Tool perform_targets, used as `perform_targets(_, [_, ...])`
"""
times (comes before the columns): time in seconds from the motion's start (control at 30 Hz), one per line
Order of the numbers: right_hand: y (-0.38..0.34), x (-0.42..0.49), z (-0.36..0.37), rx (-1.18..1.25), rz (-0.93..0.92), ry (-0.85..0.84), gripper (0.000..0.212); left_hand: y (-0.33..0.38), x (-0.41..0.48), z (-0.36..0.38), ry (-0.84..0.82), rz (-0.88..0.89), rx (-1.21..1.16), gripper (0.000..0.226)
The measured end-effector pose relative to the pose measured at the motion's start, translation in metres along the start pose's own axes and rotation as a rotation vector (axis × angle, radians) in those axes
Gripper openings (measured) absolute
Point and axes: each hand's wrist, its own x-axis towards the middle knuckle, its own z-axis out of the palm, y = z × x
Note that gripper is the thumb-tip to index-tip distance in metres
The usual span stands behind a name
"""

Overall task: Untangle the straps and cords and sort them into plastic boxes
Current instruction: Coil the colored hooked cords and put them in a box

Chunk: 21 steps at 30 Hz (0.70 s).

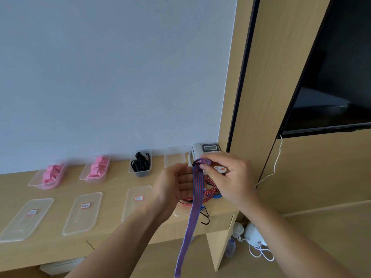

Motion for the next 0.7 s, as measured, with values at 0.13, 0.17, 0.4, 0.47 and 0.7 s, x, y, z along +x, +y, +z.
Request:
perform_targets(0.13, [0.002, -0.015, 0.004, -0.091, -0.141, 0.035, 0.034, 0.003, 0.002, -0.002, -0.101, 0.032, -0.035, 0.037])
perform_targets(0.17, [0.004, -0.017, 0.005, -0.107, -0.159, 0.038, 0.038, 0.003, 0.003, -0.003, -0.11, 0.064, -0.002, 0.032])
perform_targets(0.4, [0.009, -0.024, 0.003, -0.256, -0.362, -0.124, 0.031, 0.004, 0.005, -0.012, -0.143, 0.115, 0.025, 0.021])
perform_targets(0.47, [0.01, -0.026, 0.003, -0.263, -0.373, -0.157, 0.029, 0.005, 0.006, -0.013, -0.154, 0.117, 0.025, 0.019])
perform_targets(0.7, [-0.002, -0.025, 0.002, -0.238, -0.321, -0.221, 0.02, 0.008, 0.003, -0.013, -0.165, 0.156, 0.05, 0.024])
